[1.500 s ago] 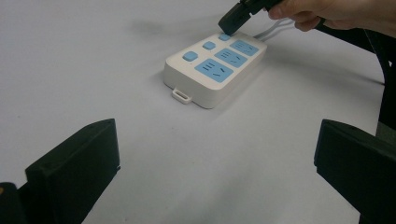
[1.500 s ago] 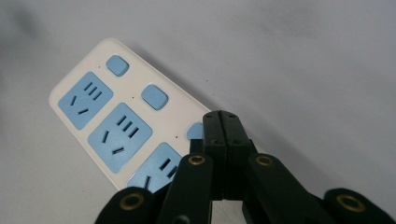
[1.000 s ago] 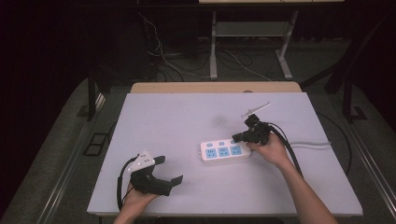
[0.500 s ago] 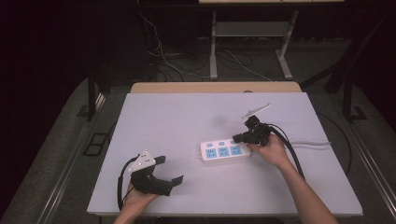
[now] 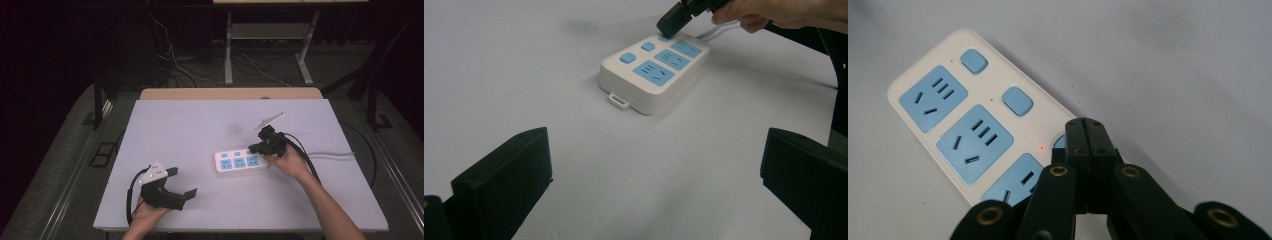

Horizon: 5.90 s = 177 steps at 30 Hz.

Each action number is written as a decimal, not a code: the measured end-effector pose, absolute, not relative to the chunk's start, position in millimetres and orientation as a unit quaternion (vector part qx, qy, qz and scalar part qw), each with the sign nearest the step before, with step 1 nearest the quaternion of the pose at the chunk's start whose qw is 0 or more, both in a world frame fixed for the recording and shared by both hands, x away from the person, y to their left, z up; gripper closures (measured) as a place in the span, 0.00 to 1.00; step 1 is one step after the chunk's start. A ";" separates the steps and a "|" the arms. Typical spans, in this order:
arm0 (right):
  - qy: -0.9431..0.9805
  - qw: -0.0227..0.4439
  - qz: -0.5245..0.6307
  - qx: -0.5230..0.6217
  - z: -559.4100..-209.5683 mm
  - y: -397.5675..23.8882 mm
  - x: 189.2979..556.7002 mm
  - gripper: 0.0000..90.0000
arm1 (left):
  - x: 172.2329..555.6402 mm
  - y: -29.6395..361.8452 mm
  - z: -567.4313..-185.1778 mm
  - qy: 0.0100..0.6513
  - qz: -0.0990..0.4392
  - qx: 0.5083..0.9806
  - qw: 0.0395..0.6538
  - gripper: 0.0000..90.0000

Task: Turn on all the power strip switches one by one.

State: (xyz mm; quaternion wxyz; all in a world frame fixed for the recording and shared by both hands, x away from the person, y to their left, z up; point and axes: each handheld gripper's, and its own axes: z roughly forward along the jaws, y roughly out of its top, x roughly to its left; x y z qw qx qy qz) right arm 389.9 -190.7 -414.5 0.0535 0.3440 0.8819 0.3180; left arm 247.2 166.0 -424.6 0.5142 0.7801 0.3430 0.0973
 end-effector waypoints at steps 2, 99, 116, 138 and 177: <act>0.887 0.069 0.308 0.338 -413.6 -187.2 386.9 1.00 | 247.0 165.7 -424.7 0.343 0.097 0.780 0.514 0.00; 0.903 -0.005 0.311 0.295 -408.3 -146.0 399.4 1.00 | 247.3 171.9 -423.6 0.350 0.100 0.774 0.519 0.00; 0.904 -0.008 0.314 0.290 -411.1 -149.5 401.2 1.00 | 247.5 170.5 -424.2 0.350 0.100 0.775 0.517 0.00; 0.902 -0.005 0.320 0.289 -399.5 -150.6 397.9 1.00 | 247.3 171.9 -423.6 0.351 0.100 0.773 0.519 0.00; 0.919 -0.003 0.306 0.248 -387.4 -111.5 399.2 1.00 | 246.8 172.4 -423.1 0.349 0.101 0.772 0.522 0.00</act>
